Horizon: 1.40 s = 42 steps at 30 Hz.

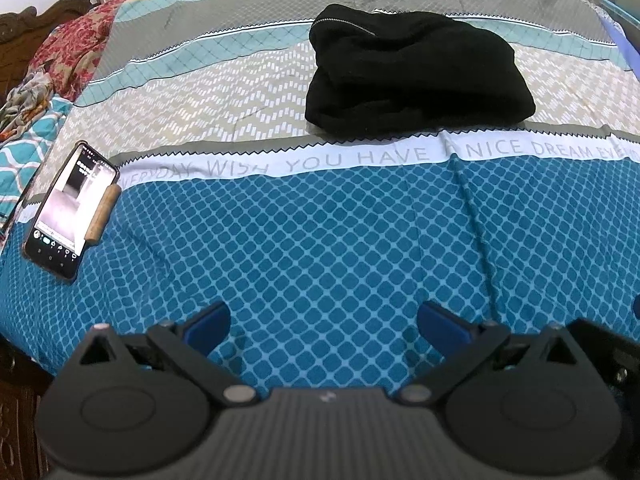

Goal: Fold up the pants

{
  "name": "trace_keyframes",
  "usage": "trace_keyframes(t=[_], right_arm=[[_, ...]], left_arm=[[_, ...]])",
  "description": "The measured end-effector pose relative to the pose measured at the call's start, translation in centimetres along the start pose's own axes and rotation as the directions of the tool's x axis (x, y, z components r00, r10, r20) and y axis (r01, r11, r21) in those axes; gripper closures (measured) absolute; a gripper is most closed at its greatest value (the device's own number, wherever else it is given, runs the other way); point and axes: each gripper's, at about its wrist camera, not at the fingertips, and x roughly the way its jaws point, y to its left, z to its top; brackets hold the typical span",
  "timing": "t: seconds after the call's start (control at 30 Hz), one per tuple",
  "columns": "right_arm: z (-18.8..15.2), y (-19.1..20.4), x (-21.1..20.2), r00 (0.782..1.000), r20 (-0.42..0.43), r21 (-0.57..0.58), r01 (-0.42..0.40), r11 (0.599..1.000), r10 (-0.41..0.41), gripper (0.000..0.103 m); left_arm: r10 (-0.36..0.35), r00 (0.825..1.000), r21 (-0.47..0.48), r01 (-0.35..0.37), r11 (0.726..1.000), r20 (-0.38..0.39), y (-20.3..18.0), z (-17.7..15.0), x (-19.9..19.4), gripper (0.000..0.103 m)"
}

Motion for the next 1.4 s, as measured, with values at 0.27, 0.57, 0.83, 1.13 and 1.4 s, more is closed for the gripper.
trace_keyframes(t=[0.27, 0.57, 0.83, 1.13, 1.4], right_arm=[[-0.01, -0.03, -0.02, 1.0, 0.0, -0.001, 0.0, 1.0, 0.0, 0.0], [-0.03, 0.04, -0.08, 1.0, -0.001, 0.003, 0.0, 1.0, 0.0, 0.0], [0.0, 0.11, -0.03, 1.0, -0.001, 0.001, 0.001, 1.0, -0.001, 0.0], [0.05, 0.19, 0.0, 1.0, 0.003, -0.007, 0.0, 1.0, 0.0, 0.0], [0.08, 0.22, 0.02, 1.0, 0.005, -0.011, 0.001, 1.0, -0.001, 0.0]], left_arm=[[0.011, 1.0, 0.009, -0.011, 1.0, -0.007, 0.09, -0.04, 0.28, 0.0], [0.021, 1.0, 0.003, -0.021, 1.0, -0.018, -0.09, -0.06, 0.4, 0.0], [0.027, 0.999, -0.003, -0.027, 1.0, -0.02, -0.06, -0.08, 0.46, 0.0], [0.033, 0.999, -0.002, -0.033, 0.999, -0.02, -0.04, -0.03, 0.49, 0.0], [0.036, 0.999, 0.0, -0.036, 0.999, -0.021, -0.06, 0.0, 0.47, 0.0]])
